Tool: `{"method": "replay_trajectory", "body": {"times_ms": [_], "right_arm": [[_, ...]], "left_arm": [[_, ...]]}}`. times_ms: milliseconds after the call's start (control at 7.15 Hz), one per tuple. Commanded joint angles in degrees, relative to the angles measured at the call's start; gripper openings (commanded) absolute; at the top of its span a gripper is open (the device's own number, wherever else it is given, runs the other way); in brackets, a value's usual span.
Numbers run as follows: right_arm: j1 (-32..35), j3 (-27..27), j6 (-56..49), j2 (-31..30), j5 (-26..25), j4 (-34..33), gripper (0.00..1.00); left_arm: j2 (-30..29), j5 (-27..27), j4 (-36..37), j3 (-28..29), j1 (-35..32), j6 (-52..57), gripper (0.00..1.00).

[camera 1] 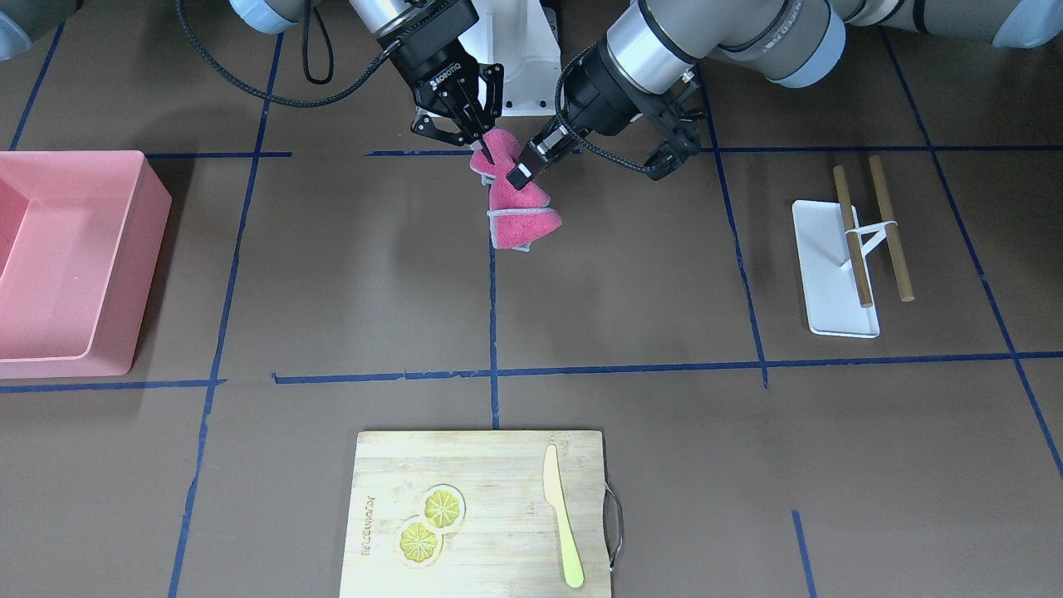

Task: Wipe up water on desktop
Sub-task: 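Open the left gripper and withdraw it while the right gripper holds the cloth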

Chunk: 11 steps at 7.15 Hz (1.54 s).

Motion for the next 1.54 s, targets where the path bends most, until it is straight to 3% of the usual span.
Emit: {"method": "replay_trajectory", "body": {"times_ms": [0, 140, 1119, 1259, 1399], "right_arm": [[0.0, 0.01, 0.03, 0.02, -0.03, 0.86, 0.0], [0.0, 0.01, 0.03, -0.07, -0.03, 0.86, 0.0], [0.26, 0.53, 0.73, -0.15, 0.06, 0.08, 0.0], [0.44, 0.97, 1.87, -0.33, 0.23, -0.71, 0.0], [0.35, 4.19, 1.96, -0.24, 0.32, -6.72, 0.0]], "left_arm": [[0.18, 0.0, -0.09, -0.22, 0.0, 0.03, 0.52], [0.26, 0.26, 0.0, -0.4, 0.0, 0.12, 1.0], [0.26, 0.18, 1.39, -0.49, -0.87, 3.25, 1.0], [0.79, -0.17, 5.93, -1.44, -2.53, 9.37, 1.0], [1.14, 0.0, 11.98, -3.72, -2.98, 16.13, 1.0]]}}
